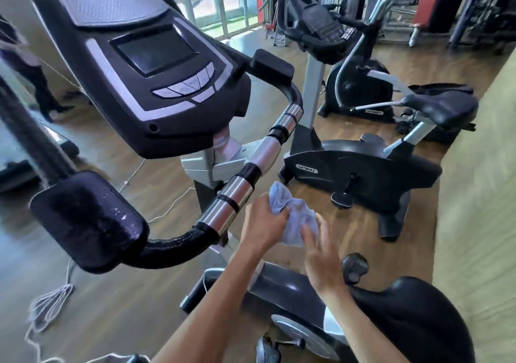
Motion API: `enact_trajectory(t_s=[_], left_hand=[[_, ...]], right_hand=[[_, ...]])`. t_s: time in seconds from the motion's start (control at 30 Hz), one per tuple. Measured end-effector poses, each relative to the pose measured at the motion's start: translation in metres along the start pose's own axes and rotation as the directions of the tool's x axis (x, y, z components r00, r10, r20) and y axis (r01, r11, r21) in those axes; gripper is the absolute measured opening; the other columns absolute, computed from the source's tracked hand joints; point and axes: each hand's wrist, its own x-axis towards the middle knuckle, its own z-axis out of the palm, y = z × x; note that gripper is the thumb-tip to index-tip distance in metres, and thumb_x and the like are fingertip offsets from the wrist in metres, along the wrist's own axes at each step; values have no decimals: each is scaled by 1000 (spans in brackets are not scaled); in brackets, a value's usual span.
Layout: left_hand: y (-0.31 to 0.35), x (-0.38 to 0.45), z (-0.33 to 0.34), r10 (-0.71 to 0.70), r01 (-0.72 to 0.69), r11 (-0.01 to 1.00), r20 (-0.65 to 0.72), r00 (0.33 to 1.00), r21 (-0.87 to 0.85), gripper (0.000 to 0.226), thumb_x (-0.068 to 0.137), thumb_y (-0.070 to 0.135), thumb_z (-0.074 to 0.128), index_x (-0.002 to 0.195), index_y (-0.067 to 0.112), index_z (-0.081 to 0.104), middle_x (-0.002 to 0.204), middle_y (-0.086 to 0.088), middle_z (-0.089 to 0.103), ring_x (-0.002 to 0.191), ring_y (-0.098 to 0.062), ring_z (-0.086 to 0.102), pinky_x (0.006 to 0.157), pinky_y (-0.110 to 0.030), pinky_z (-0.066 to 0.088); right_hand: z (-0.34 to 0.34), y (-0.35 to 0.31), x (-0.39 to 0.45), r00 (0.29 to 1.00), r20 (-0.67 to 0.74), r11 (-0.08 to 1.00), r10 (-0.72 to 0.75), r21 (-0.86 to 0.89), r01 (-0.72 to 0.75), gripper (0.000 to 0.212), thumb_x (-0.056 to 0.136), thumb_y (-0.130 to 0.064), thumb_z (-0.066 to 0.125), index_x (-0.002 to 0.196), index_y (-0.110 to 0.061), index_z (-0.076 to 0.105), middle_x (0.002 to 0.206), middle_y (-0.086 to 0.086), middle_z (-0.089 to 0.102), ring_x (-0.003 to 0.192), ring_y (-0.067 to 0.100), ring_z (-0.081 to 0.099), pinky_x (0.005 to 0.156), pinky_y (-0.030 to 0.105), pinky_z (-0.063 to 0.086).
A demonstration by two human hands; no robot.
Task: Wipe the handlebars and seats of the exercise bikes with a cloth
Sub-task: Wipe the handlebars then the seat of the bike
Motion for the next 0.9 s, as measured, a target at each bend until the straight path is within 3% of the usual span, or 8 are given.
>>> enact_trajectory(t_s=[0.17,0.27,0.4,0.5,0.63,0.7,0.77,0.9], left_hand=[[28,-31,4,52,-74,995,306,951,60,34,96,54,60,94,23,75,86,8,74,77,-2,66,69,-14,48],[32,-35,2,30,-8,998,341,940,-67,43,97,63,50,101,30,78,105,5,76,101,-12,68,90,-26,50],[20,-29,10,13,-13,985,2,1000,173,52,90,59,64,127,22,66,127,2,61,123,-16,51,107,-35,42],[19,-29,12,-134,101,982,215,967,157,98,71,84,64,147,25,48,146,-2,49,137,-20,45,116,-42,38],[18,-25,15,-72,62,997,326,943,41,79,58,84,78,126,50,59,130,17,62,121,-6,58,105,-37,51],[17,-21,21,-93,88,996,330,939,30,88,50,88,79,126,48,58,130,18,63,119,-6,60,104,-38,52],[16,-18,25,-137,161,986,323,936,-46,105,43,88,82,129,34,57,131,17,64,117,-6,64,104,-39,53],[11,-18,26,-164,256,940,359,919,-225,78,62,65,90,125,28,63,118,11,74,105,-7,71,97,-36,58]], right_hand=[[12,-25,12,991,116,823,63,556,-118,35,104,-22,39,81,-24,65,71,0,62,64,12,61,59,21,50],[4,-20,16,969,154,577,193,781,-239,47,110,-26,31,76,-22,64,74,3,62,67,14,63,59,28,56],[-7,-12,16,960,221,581,174,763,-281,24,108,-8,39,93,-12,56,88,11,58,78,20,59,63,33,55],[-15,-37,2,945,327,619,6,741,-261,18,89,-14,64,74,-17,74,80,6,70,73,17,67,60,27,58],[-29,-35,5,914,387,671,117,648,-360,26,70,6,79,87,-11,69,79,1,71,76,14,69,59,22,57],[-37,-33,4,903,319,524,288,736,-428,40,68,-18,89,95,-13,59,85,0,69,82,18,64,64,31,57],[-45,-40,2,906,271,419,325,818,-395,24,93,-44,67,94,-21,65,81,-2,74,77,18,70,65,36,58],[-50,-67,4,903,377,568,206,706,-424,85,81,-75,48,111,-1,77,117,26,72,106,33,73,82,45,63]])
